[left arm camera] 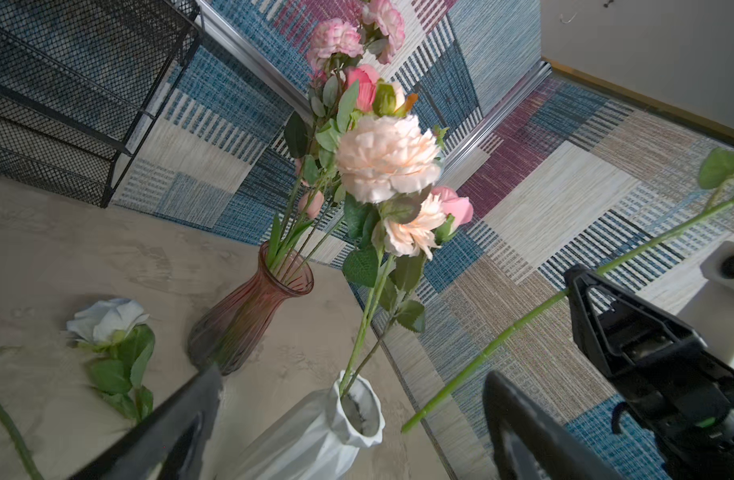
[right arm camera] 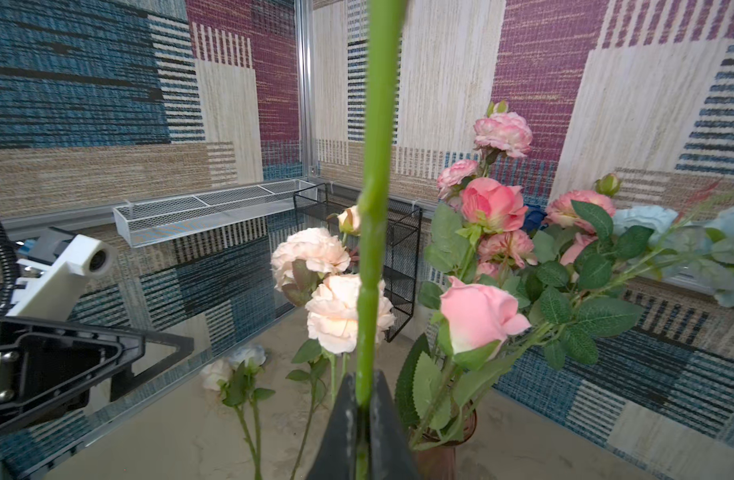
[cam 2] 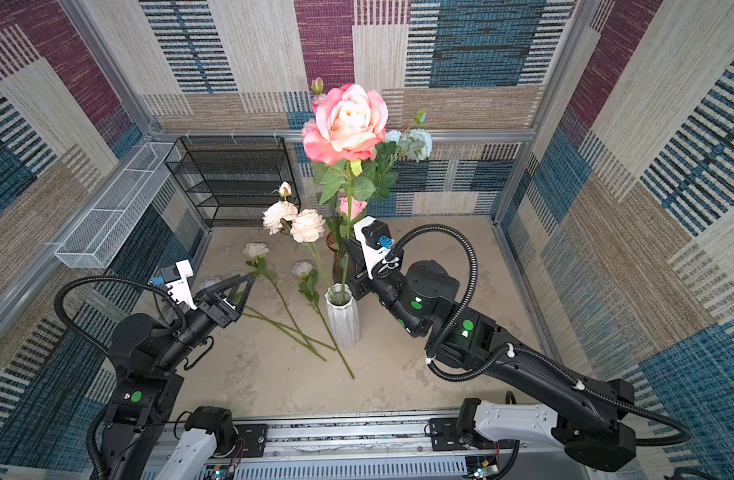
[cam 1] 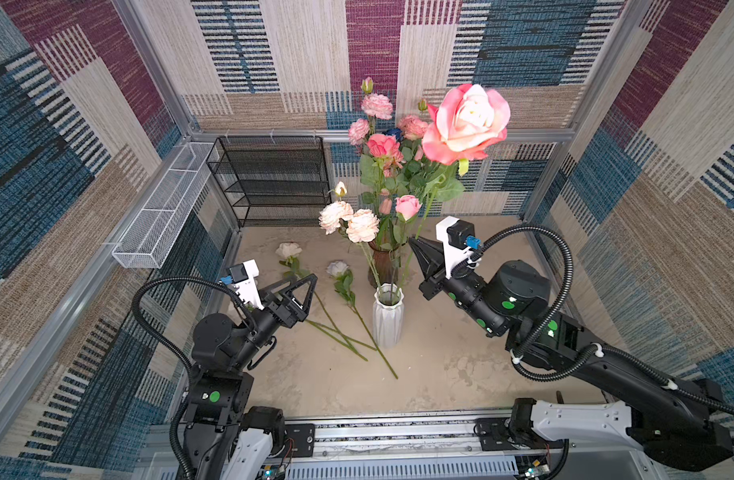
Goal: Arrange the flowers into the vase
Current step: 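Lower the pink rose stem into the white vase with the right gripper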
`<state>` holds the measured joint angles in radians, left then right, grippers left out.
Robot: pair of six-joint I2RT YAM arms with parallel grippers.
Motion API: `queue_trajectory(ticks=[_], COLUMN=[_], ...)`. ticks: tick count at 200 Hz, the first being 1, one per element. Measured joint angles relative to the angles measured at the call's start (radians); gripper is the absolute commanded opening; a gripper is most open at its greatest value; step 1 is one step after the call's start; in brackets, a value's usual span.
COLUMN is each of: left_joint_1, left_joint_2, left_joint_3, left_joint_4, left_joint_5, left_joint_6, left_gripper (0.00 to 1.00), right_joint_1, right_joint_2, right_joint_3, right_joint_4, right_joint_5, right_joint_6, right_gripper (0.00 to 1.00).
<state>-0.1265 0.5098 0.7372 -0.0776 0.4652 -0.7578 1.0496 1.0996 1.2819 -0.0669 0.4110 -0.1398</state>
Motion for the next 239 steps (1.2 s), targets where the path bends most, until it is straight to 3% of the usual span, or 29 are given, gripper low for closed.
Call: queue_trajectory(ticks=[58, 119, 155, 196, 239], left_joint_1=[0.000, 0.000, 0.000, 0.000, 0.000], left_joint_2=[-0.001, 0.018, 0.037, 0.058, 0.066], left_joint_3=[-0.029, -0.070, -0.086, -0.098, -0.103], left_joint_4=[-0.017, -0.017, -0.016, -0.016, -0.018], left_joint_5=[-0.015, -0.014, -0.013, -0.010, -0.010], left_joint_6=[0.000, -0.003, -0.016, -0.030, -0.038], left_gripper=[1.00, 1.00, 1.00, 1.00, 1.00], right_joint_1=[-0.076, -0.080, -0.080, -0.080, -0.080], right_joint_2=[0.092, 0.105, 0.096, 0.059, -0.002], right_joint_3=[-0.067, -0.192, -0.257, -0.281, -0.297], right_joint_4=[0.083, 0.057, -0.006, -0.066, -0.082], right_joint_5=[-0.089, -0.175, -0.187, -0.220, -0.254], right_joint_6=[0.016, 0.158, 0.249, 0.322, 0.353], right_gripper=[0.00, 0.00, 0.16, 0.56, 0.70])
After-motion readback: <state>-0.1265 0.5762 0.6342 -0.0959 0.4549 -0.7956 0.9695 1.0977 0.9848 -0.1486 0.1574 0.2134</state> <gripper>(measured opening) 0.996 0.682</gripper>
